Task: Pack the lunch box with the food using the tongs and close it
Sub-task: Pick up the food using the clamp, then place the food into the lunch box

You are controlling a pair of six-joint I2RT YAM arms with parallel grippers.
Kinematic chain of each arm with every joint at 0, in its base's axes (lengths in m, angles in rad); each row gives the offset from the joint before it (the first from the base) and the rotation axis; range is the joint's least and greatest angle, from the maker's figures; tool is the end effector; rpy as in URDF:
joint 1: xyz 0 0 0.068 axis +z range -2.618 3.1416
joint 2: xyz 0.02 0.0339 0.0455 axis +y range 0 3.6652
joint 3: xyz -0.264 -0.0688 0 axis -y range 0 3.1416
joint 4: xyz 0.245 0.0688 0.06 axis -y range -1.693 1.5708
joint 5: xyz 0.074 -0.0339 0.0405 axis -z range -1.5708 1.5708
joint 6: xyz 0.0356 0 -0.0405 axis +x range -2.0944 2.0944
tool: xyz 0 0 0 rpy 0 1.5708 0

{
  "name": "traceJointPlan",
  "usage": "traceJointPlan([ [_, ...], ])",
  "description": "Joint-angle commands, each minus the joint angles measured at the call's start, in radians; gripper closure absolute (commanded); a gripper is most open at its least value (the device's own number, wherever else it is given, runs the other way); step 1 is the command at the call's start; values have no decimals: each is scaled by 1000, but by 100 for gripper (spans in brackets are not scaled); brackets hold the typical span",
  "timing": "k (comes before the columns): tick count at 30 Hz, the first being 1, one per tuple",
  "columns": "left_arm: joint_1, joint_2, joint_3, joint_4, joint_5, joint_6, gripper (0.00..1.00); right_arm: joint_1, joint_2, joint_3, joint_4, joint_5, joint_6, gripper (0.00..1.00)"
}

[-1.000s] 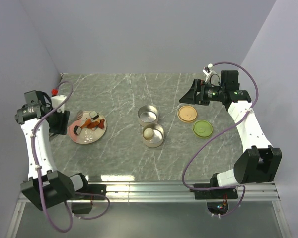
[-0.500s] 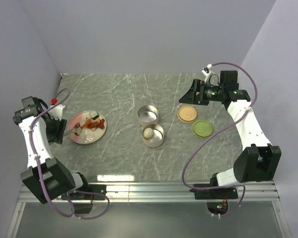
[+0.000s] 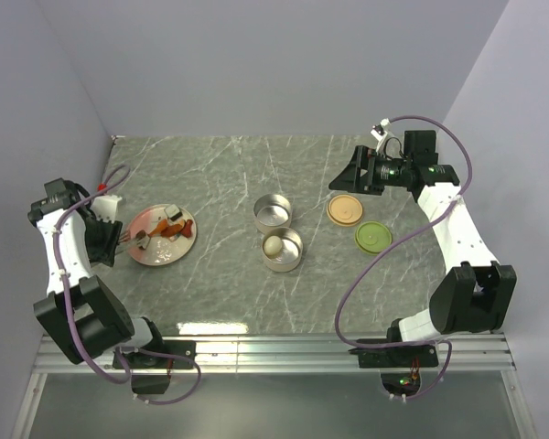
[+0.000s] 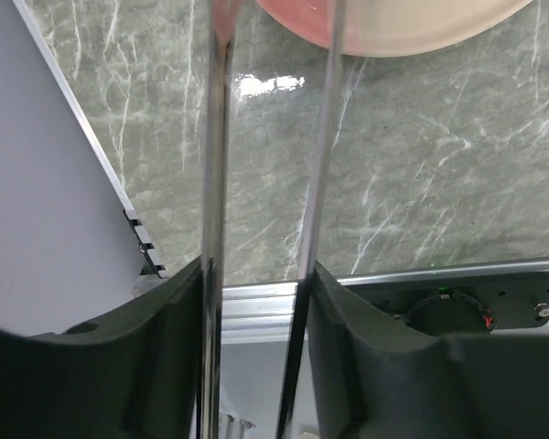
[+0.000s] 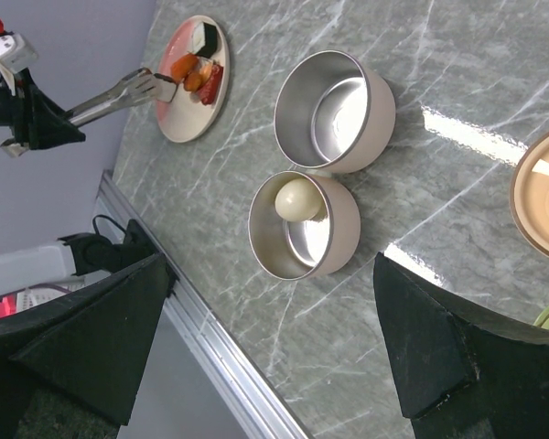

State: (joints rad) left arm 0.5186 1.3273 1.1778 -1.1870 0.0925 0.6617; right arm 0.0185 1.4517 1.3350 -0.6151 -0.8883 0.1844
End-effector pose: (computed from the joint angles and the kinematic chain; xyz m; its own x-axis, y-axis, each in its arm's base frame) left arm 0.2040 0.1126 0.2861 -0.9583 0.1575 -0.2384 0.1444 0.9869 0.0718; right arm 0.3101 0.0334 0.3422 -0.7647 0.1015 -0.6363 -0.4564 0.6117 0.6462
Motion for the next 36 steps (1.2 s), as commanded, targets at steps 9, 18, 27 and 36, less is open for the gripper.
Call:
traceJointPlan([
  [9, 4, -7, 16, 18, 32, 16, 64, -8, 9, 3, 34, -29, 10, 0],
  [18, -41, -19, 210, -107, 140, 18, 88, -8, 7, -3, 44, -32, 20, 0],
  [27, -483, -63, 376, -167, 187, -125, 94, -8, 7, 10, 29, -21, 6, 0],
  [36, -888, 21, 401, -82, 256, -286, 94, -8, -14, -7, 28, -5, -3, 0],
])
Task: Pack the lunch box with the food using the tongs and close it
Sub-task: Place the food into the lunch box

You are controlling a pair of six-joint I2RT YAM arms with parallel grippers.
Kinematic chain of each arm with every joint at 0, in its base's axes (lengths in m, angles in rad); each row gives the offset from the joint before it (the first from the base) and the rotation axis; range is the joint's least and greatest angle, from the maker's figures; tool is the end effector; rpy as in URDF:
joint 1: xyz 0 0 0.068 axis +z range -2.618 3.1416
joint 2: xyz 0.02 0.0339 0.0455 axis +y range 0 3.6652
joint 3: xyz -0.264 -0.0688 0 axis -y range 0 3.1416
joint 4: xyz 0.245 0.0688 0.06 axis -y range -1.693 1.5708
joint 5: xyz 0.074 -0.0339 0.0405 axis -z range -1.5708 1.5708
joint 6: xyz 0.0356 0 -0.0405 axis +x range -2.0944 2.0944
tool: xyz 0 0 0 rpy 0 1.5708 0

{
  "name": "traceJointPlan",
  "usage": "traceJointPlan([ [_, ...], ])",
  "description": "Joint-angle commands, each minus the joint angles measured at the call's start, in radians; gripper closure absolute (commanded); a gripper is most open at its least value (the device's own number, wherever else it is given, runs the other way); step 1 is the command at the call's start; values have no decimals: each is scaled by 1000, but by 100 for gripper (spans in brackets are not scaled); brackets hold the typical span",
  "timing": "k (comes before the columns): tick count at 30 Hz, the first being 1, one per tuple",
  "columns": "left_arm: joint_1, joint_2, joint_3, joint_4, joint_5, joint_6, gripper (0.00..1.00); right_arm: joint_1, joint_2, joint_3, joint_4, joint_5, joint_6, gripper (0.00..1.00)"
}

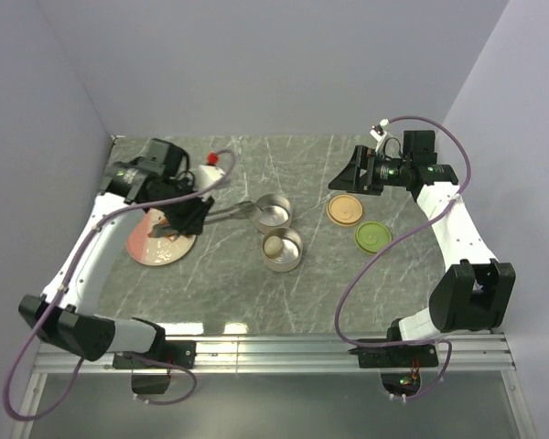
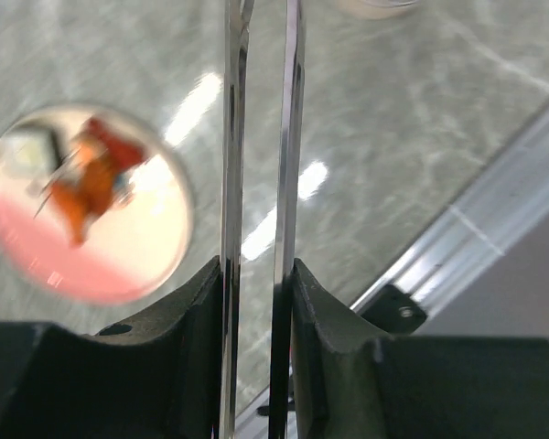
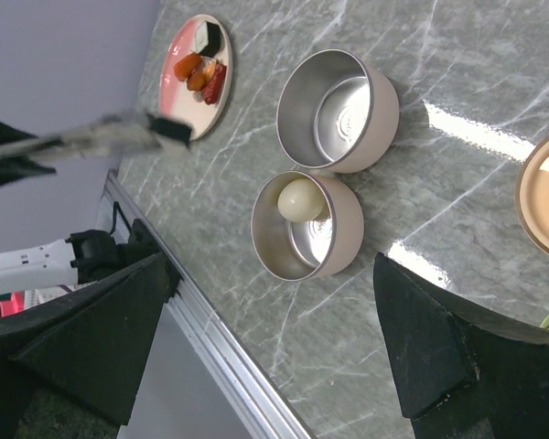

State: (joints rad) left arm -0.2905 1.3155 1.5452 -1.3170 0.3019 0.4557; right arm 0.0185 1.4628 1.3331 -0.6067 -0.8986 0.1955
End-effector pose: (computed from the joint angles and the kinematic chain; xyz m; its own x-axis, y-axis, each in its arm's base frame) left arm 0.2158 -0.0756 0.3875 -0.5831 0.6129 -0.5333 0.7378 0.6743 -0.0318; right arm 0.3129 0.0337 0.3392 -0.7736 0.1067 -0.6247 -0.4494 0.6026 0.6594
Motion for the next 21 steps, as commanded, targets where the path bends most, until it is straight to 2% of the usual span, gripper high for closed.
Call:
traceJointPlan([
  [1, -138, 43, 38, 55, 43, -92, 94, -8, -27, -2, 15, 12, -16, 0],
  [10, -335, 171, 46, 108, -9, -141, 95, -8, -45, -15, 10, 38, -24, 0],
  [21, -361, 246, 26, 90, -136, -88, 91, -8, -36, -11, -2, 44, -39, 0],
])
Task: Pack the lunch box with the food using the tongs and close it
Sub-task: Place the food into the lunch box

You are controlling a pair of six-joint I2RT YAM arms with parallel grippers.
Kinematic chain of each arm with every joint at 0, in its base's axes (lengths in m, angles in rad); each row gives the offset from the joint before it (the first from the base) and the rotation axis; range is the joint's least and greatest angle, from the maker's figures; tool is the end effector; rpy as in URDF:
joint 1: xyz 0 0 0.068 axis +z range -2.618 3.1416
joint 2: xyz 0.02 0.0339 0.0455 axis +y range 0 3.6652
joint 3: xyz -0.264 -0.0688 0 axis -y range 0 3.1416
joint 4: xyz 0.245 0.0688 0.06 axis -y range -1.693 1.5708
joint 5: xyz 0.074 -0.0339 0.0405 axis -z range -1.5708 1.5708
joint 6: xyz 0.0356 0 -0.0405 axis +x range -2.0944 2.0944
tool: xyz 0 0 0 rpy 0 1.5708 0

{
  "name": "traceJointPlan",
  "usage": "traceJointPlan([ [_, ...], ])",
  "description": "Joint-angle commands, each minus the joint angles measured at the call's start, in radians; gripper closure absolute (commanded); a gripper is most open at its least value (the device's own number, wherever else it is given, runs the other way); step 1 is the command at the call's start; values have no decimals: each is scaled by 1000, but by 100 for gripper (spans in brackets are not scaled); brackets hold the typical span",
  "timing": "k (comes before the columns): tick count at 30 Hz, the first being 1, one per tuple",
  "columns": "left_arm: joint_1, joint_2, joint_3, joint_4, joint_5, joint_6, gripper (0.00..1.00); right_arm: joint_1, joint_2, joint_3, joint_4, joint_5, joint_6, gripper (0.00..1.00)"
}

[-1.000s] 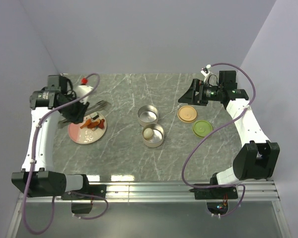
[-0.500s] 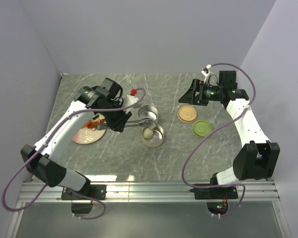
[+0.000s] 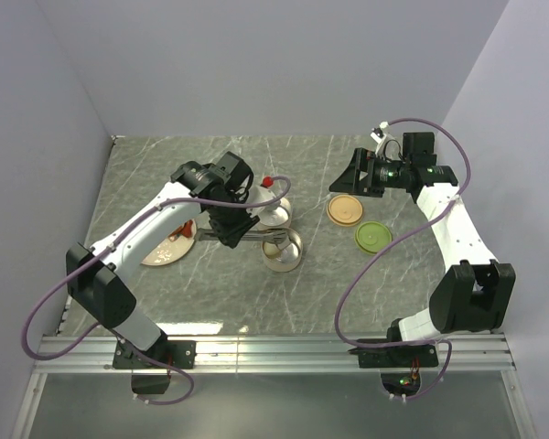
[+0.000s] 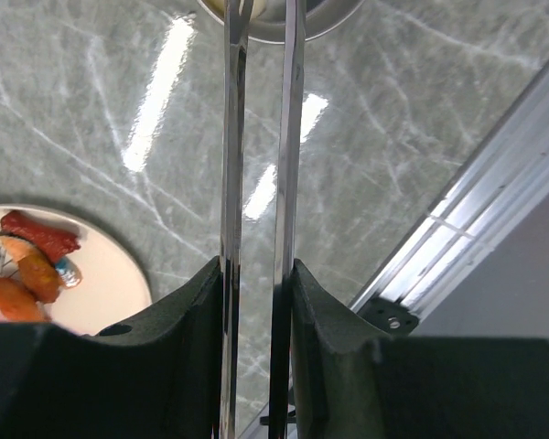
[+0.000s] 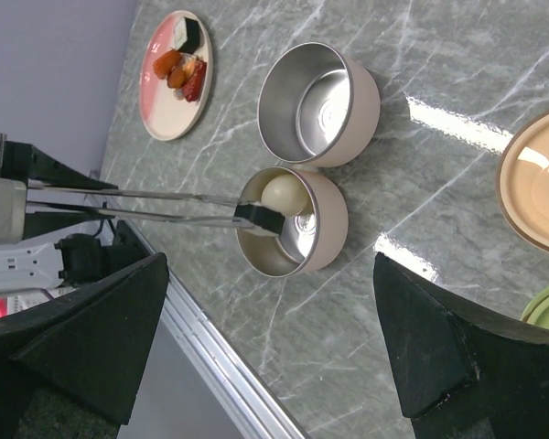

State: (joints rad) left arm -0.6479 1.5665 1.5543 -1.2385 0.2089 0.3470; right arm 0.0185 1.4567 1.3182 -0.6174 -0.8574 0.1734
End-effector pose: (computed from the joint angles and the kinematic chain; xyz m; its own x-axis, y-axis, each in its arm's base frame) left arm 0.2338 -0.1862 0.3312 -0.4933 0.7906 -0.3628 0.8615 0.5017 -0.0781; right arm 0.3111 0.0327 0.3346 -0.7725 0.0986 -0.6273 -0.4355 0.6366 0.6364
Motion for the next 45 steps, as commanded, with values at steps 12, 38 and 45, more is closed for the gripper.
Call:
traceJointPlan([
  [12, -30, 46, 49, -56, -22, 98, 85, -8, -27, 4, 7, -3, -15, 0],
  [38, -96, 130, 104, -91, -80, 162, 74, -9, -10, 9, 7, -3, -14, 0],
  [45, -107, 138, 115, -96, -86, 164, 63, -9, -12, 7, 7, -2, -17, 0],
])
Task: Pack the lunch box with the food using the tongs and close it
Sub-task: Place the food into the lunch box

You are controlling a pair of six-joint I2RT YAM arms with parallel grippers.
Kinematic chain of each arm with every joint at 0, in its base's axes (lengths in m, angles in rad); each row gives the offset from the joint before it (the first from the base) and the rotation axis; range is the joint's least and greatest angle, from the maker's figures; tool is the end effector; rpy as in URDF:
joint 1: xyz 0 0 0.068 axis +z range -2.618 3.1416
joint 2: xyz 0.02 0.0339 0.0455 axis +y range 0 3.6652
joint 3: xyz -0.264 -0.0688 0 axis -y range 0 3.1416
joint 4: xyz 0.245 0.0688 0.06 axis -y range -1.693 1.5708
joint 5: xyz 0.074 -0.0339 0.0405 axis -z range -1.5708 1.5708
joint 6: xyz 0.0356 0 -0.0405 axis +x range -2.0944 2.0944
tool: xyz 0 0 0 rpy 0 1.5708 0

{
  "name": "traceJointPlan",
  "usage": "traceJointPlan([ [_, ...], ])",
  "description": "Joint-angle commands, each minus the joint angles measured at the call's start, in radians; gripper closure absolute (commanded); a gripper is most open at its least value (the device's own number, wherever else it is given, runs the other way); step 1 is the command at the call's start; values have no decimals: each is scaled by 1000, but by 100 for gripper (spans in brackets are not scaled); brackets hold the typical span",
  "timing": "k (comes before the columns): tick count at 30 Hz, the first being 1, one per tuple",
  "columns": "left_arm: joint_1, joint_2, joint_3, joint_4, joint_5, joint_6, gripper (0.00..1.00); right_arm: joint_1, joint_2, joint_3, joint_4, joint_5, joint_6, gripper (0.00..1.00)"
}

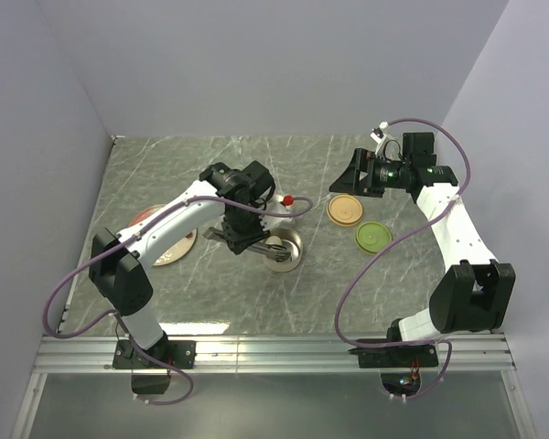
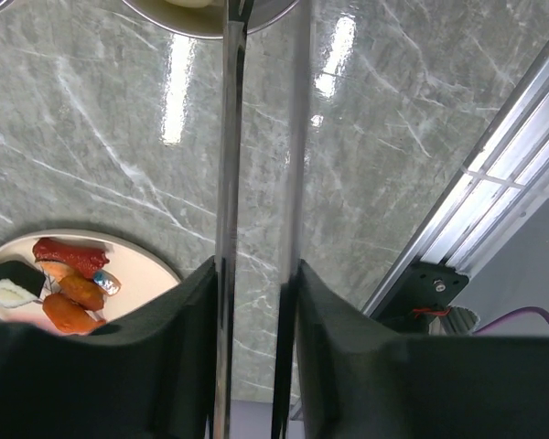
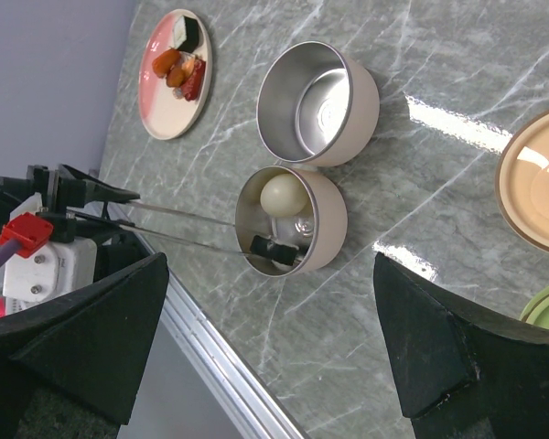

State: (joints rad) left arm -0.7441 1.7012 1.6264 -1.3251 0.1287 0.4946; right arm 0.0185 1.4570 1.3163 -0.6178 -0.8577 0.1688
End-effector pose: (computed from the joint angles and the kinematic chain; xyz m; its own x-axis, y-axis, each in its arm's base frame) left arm 0.2336 -0.2213 0.3091 -0.3116 0.9268 -0.2097 0.9495 0.3123 -0.0306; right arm 0.3111 0.0327 0.3339 -0.7722 0.0956 -0.6282 -0.4375 0.6369 0.6348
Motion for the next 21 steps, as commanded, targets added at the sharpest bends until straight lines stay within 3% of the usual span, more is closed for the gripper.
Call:
traceJointPlan([
  [1, -12, 6, 44, -13, -9, 16, 59, -9, -11, 9, 7, -3, -12, 0],
  [21, -3, -8, 119, -42, -43, -16, 53, -9, -3, 31, -5, 3, -15, 0],
])
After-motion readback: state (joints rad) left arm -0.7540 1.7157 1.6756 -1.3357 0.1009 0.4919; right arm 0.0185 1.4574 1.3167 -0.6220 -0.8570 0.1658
